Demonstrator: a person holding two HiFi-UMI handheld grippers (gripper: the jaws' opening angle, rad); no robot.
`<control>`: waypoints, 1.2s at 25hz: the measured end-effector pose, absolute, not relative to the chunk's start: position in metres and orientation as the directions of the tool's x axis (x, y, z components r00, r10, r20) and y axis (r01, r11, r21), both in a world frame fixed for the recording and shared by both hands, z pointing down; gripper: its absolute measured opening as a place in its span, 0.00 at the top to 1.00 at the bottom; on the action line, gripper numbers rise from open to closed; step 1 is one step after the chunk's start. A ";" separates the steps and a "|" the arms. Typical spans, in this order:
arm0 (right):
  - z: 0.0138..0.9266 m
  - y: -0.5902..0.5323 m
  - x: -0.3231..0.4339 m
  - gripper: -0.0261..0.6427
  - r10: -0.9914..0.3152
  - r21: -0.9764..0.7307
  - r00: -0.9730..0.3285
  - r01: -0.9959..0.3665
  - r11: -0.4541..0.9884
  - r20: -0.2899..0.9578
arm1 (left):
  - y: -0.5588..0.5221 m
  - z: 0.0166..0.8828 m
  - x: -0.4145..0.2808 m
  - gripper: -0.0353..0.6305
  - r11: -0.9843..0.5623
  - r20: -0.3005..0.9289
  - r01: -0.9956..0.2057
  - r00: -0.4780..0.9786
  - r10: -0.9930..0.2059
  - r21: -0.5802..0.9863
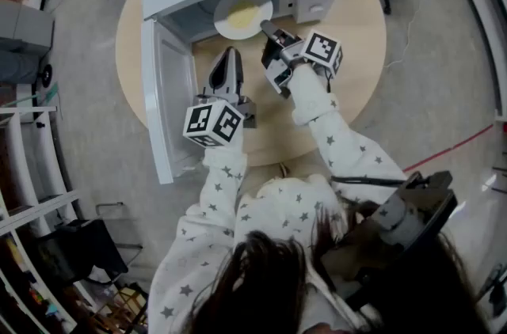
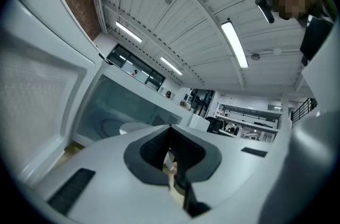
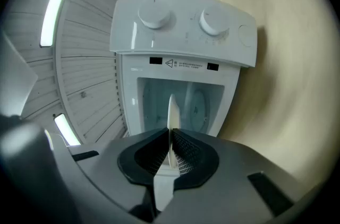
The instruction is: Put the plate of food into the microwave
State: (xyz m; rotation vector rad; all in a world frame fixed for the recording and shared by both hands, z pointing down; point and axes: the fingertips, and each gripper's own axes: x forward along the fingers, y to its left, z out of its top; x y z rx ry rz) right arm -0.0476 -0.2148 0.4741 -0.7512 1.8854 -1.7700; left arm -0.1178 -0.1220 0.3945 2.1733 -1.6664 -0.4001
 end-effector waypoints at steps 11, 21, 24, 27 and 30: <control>0.482 -0.251 -0.071 0.94 -0.700 -0.993 -0.707 -0.120 -0.019 0.099 | -0.134 0.401 -0.134 0.94 -0.189 0.025 -0.861 0.227 -0.974 0.471; 0.506 -0.259 -0.075 0.94 -0.722 -0.977 -0.664 -0.197 -0.081 0.194 | -0.136 0.406 -0.137 0.94 -0.183 0.031 -0.848 0.228 -0.973 0.497; 0.509 -0.258 -0.079 0.94 -0.719 -0.971 -0.659 -0.222 -0.093 0.220 | -0.133 0.406 -0.139 0.94 -0.181 0.032 -0.843 0.229 -0.973 0.506; 0.506 -0.256 -0.087 0.94 -0.713 -0.967 -0.664 -0.239 -0.085 0.227 | -0.128 0.404 -0.145 0.94 -0.179 0.033 -0.841 0.227 -0.973 0.510; 0.505 -0.256 -0.093 0.94 -0.707 -0.963 -0.667 -0.257 -0.075 0.233 | -0.125 0.406 -0.151 0.94 -0.172 0.034 -0.839 0.221 -0.975 0.517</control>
